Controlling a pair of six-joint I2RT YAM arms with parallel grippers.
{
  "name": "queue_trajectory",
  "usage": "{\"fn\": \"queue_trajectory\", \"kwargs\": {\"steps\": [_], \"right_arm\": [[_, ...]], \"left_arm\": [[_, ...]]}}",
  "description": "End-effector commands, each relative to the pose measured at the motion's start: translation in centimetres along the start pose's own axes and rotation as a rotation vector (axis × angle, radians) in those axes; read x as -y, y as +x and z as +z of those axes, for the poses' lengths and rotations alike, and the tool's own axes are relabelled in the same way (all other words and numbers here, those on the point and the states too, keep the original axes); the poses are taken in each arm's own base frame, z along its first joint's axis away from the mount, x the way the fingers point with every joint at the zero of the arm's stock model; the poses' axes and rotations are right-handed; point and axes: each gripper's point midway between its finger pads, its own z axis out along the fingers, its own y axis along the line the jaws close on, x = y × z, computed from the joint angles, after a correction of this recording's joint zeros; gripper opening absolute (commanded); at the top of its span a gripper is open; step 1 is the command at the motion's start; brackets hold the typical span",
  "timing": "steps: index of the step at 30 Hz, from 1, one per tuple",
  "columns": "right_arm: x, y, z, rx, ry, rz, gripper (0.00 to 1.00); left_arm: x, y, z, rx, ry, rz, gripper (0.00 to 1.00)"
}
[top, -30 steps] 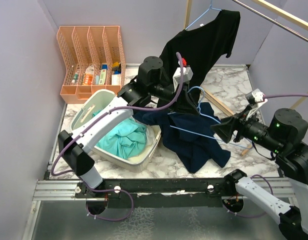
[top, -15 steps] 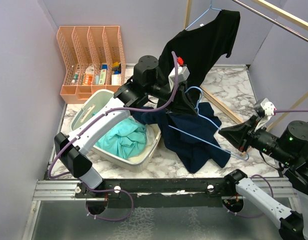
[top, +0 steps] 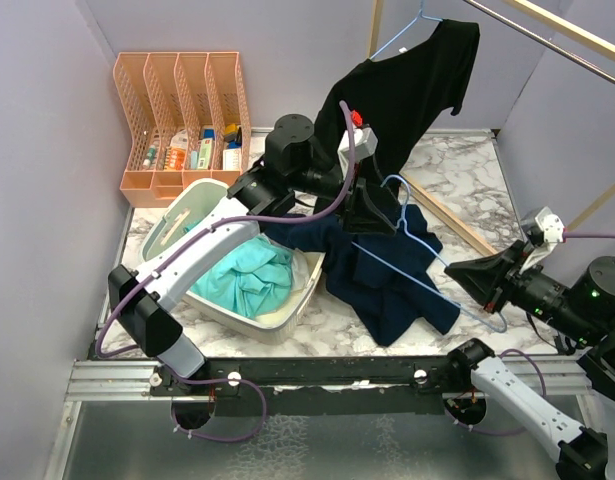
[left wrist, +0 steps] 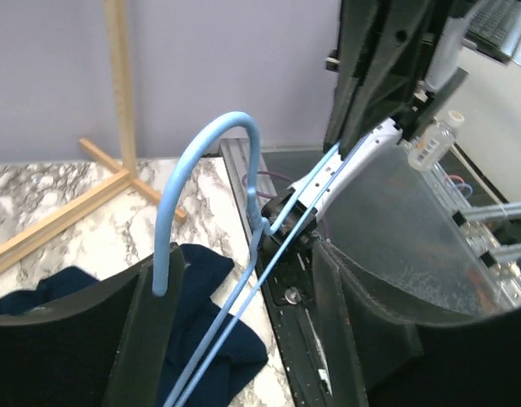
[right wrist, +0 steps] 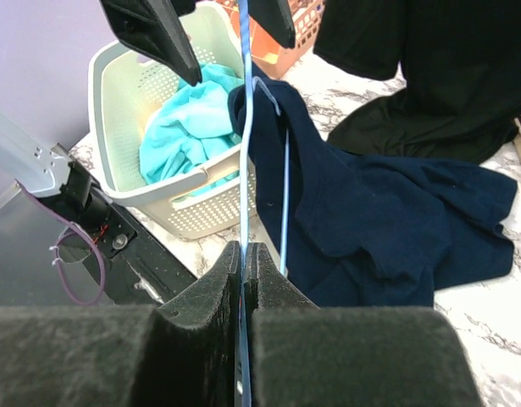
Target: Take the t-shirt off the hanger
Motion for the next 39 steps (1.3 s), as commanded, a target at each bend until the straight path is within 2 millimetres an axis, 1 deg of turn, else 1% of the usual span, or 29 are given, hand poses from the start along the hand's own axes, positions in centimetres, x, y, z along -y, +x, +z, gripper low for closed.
{"fn": "queue_trajectory", "kwargs": {"steps": [1,2,3,7,11,15,18,22,25,26,27,34,39], "right_arm": [[0.7,-1.2,-1.9,0.05,0.082,0.021,0.01],[1.1,-1.4,-2.3,0.057,0.115,0.03,0.01],[1.5,-1.7,-2.9,0.072,0.15,0.037,0.01],[3.5,-3.2,-5.7,0.169,0.31,0.069,0.01],[4.6,-4.6,-8.3,0.26,0.414,0.108,0.02],[5.1,-5.4,-9.2,0.306,0.458,0.138,0.02],[5.9,-6.0,-8.9,0.351,0.494,0.155,0.01],[7.5,-7.2,-8.2,0.427,0.565,0.181,0.01],[9.0,-8.2,-7.7,0.487,0.636,0.195,0.01],[9.6,-8.5,-7.5,0.508,0.662,0.198,0.01],[10.1,-8.8,-7.4,0.525,0.69,0.203,0.01],[13.1,-11.4,-7.3,0.668,0.86,0.193,0.01],[13.9,-13.6,-7.5,0.768,0.913,0.172,0.01]], "left_arm": [[-1.3,-2.3,-1.3,0.045,-0.181,0.099,0.74],[-1.8,-2.6,-1.5,0.049,-0.219,0.109,0.79],[-2.3,-2.8,-1.8,0.048,-0.261,0.111,0.83],[-3.6,-4.6,-3.3,0.095,-0.403,0.15,0.84],[-4.5,-5.9,-4.7,0.145,-0.531,0.162,0.84],[-4.7,-6.2,-5.8,0.183,-0.606,0.16,0.84],[-4.3,-5.5,-6.4,0.188,-0.625,0.147,0.84],[-3.5,-3.8,-6.9,0.181,-0.628,0.126,0.83],[-2.7,-2.7,-7.9,0.184,-0.658,0.127,0.82],[-2.4,-2.7,-8.2,0.191,-0.668,0.133,0.82],[-2.3,-1.8,-8.5,0.185,-0.679,0.129,0.81],[-0.8,0.4,-10.5,0.186,-0.735,0.148,0.82],[-0.8,1.8,-11.0,0.168,-0.755,0.148,0.82]]}}
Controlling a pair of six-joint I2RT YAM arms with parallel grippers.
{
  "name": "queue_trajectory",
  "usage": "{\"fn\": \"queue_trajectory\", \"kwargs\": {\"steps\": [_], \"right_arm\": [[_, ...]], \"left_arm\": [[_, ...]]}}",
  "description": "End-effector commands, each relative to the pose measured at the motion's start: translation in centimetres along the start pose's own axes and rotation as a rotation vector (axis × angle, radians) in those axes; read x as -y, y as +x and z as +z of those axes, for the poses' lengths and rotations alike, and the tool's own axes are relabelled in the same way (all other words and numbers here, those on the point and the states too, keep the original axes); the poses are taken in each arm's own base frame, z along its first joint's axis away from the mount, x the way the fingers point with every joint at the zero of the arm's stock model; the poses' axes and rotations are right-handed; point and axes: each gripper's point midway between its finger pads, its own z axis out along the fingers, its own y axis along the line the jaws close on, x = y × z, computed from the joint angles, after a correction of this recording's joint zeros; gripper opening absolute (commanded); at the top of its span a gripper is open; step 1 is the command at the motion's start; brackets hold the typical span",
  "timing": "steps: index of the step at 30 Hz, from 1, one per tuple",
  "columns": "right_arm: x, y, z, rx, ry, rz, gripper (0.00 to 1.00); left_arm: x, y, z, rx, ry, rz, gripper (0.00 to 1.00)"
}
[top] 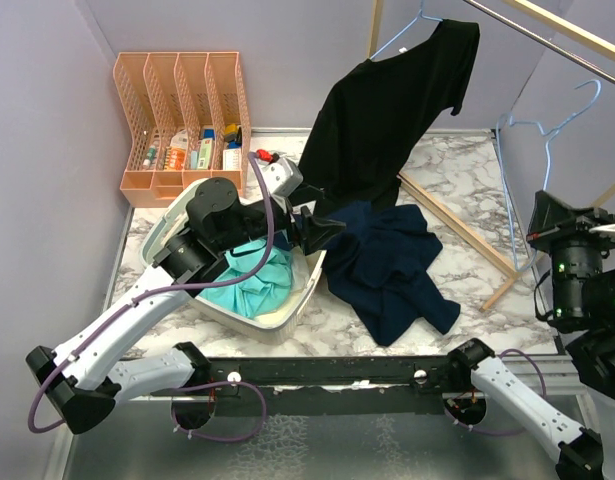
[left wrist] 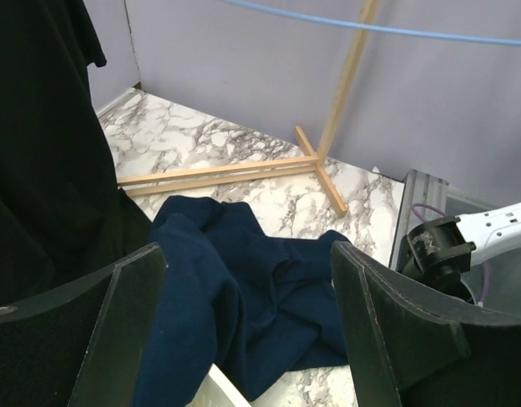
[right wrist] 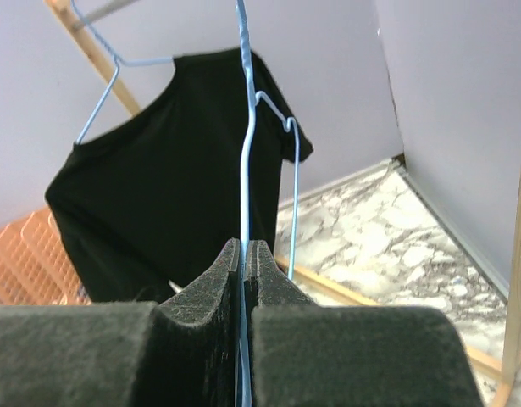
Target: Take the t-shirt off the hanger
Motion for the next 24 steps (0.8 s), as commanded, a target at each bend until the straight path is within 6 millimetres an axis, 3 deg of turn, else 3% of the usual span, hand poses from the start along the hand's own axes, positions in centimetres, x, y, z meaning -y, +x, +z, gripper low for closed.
{"fn": "queue_trajectory", "kwargs": {"steps": [1,12,24], "right_arm": [[0.4,-4.6,1.5,0.202,0.092,0.053,0.01],[0.2,-6.5,3.1,0.301,0.158,0.03,0.01],[-0.1,-3.2,6.9,0.224,0.29,-0.069,0.01]], "left_arm": [[-0.9,0.2,-0.4,0.022,-0.045,0.033,0.82],[-0.8,1.9,0.0,-0.016,-0.018,0.04,0.82],[-0.7,2.5,0.1,-0.034,-0.008,0.039,0.82]]}}
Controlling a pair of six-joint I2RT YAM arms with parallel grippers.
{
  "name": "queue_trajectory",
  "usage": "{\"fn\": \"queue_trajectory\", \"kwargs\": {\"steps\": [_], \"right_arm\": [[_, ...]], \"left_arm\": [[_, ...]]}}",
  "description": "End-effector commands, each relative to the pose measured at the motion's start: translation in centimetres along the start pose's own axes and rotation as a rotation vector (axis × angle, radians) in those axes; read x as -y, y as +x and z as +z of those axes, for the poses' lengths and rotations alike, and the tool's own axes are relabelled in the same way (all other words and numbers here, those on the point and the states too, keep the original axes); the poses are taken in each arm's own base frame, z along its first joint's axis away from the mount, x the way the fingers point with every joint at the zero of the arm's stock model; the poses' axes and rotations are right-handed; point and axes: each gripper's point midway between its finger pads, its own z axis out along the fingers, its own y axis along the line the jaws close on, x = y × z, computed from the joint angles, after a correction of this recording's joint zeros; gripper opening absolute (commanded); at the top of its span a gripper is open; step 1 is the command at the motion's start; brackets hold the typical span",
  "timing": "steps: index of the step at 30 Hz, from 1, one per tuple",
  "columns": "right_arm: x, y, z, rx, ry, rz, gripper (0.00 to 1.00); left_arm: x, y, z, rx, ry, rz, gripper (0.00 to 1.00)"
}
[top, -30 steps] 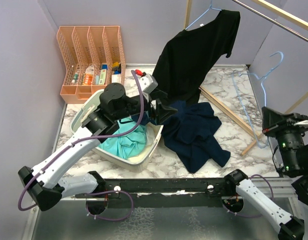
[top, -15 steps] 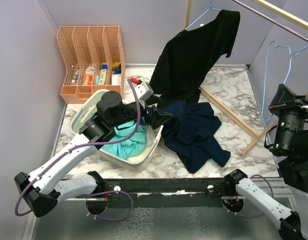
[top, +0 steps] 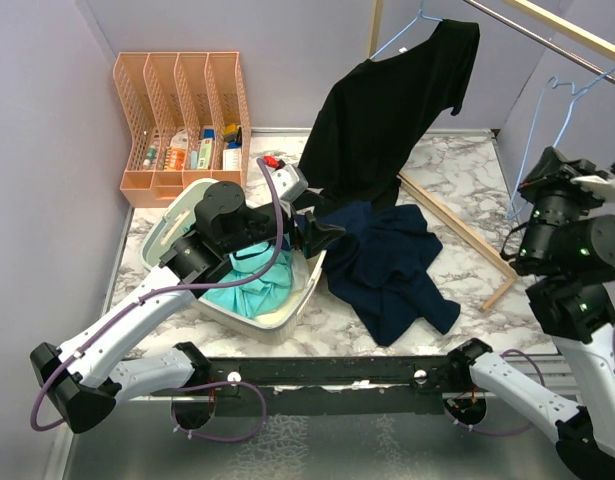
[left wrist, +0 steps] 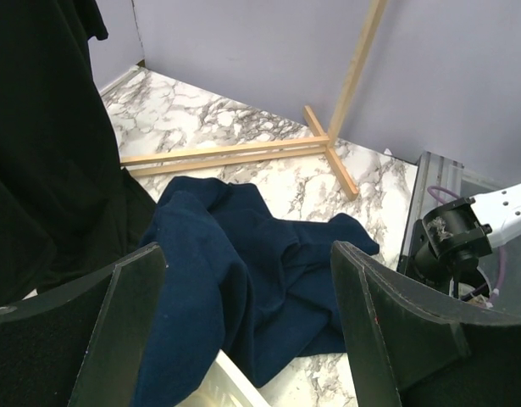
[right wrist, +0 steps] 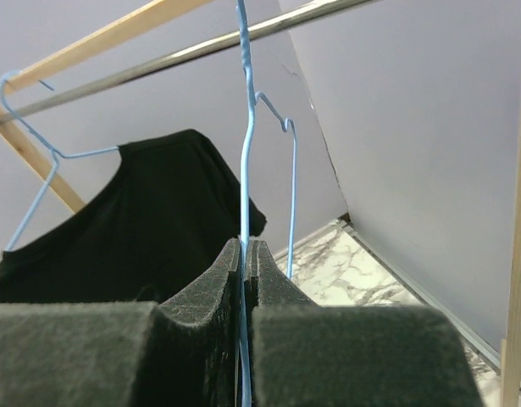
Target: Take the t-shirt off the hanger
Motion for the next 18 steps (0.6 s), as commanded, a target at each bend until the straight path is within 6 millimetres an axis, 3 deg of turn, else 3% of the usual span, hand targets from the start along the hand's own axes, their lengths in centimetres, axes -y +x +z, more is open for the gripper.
{"fn": "queue_trajectory", "kwargs": {"steps": [1,8,11,16,18], "right_arm": [[0.2,1.0,1.0,-0.01,0.079,-0.035,0.01],[-0.6,2.3,0.9,-0.071,0.04,-0.054,0.04],[-0.6,2.4,0.1,-0.109,-0.007,-0.064,0.21],[0.0,2.6,-1.7,-0.188,-0.073,-0.08,0.64],[0.6,2.8,-3.0,-0.243,-0.094,-0.075,0.74]], "left_arm": [[0.1,0.1,0.1,0.002,0.014,0.016,0.82],[-0.1,0.9,0.4,-0.028,0.013,0.004,0.81],[-0.4,1.3,0.8,-0.047,0.006,-0.004,0.82],[-1.0,2.0,1.9,-0.086,-0.005,-0.028,0.82],[-1.2,2.2,2.5,-0.099,-0.003,-0.039,0.82]]}}
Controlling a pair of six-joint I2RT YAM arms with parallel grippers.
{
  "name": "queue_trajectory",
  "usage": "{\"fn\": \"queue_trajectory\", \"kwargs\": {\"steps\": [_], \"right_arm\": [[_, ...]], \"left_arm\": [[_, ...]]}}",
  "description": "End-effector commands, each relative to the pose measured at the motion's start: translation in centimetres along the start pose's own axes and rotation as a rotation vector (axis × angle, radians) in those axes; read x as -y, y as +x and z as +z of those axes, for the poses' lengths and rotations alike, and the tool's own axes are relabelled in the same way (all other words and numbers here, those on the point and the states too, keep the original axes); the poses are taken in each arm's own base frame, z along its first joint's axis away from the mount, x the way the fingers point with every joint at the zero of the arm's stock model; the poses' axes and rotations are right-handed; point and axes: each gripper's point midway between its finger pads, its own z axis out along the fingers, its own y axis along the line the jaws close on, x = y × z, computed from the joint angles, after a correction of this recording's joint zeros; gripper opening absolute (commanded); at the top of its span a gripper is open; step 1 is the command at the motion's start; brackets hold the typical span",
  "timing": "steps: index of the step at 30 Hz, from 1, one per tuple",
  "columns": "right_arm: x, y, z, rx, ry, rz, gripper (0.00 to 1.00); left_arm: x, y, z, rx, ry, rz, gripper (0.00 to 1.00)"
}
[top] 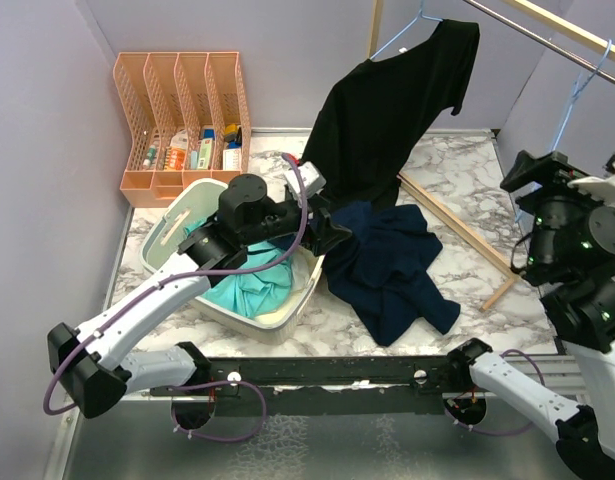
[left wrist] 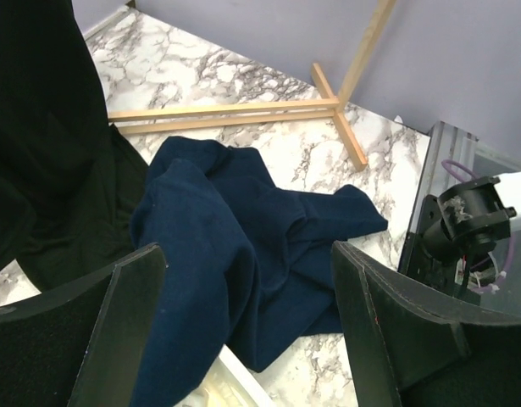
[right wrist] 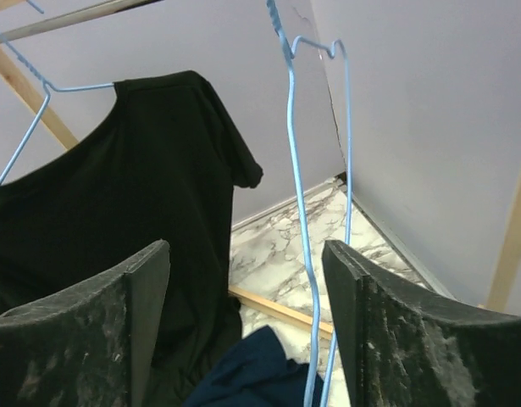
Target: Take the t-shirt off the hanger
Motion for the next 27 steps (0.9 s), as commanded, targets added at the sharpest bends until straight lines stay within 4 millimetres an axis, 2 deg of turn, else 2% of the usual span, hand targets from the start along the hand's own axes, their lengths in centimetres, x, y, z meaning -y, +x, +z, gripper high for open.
{"fn": "queue_trajectory", "kwargs": {"steps": [1,5,9,15,21,23,24,26,27], "right_arm": [[1.0,0.9,-3.1,-0.126,-0.093,-0.003,0.76],[2.3,1.2,-5.7,-0.193,-0.152,0.001,0.79],[3.1,1.5,-8.7,-0.243,-0.256,0.024,0.81],[0.5,3.1,-13.5,-0.291,-0.593,0.042,0.82],[-1.6,5.6,-16.1,-0.376,-0.79,-0.008,0.78],[-1.9,5.8,-16.4,-0.386,-0.818,-0.015,0.77],[-1.9,5.7,-16.5,-0.385,-0.823,-0.016,0.77],[-1.9,5.7,-16.6,-0.381,-0.83,-0.018,0.77],[-1.9,5.6,-16.6,-0.376,-0.833,-0.016,0.77]], "left_arm": [[-0.3,-0.8,1.1,-0.014,0.006,-0.007,0.82],[-1.1,-0.2,3.0,-0.073,-0.016,-0.017,0.82],[-2.7,1.7,5.6,-0.181,-0.085,0.011,0.82],[-5.2,6.5,8.8,-0.378,-0.175,0.024,0.8],[-5.6,12.0,10.7,-0.546,-0.2,0.045,0.69],[-5.4,12.8,11.2,-0.577,-0.198,0.048,0.54],[-5.1,13.3,11.3,-0.595,-0.19,0.045,0.39],[-4.2,13.0,11.9,-0.592,-0.16,0.036,0.07],[-3.6,12.8,12.2,-0.586,-0.145,0.027,0.0]]}}
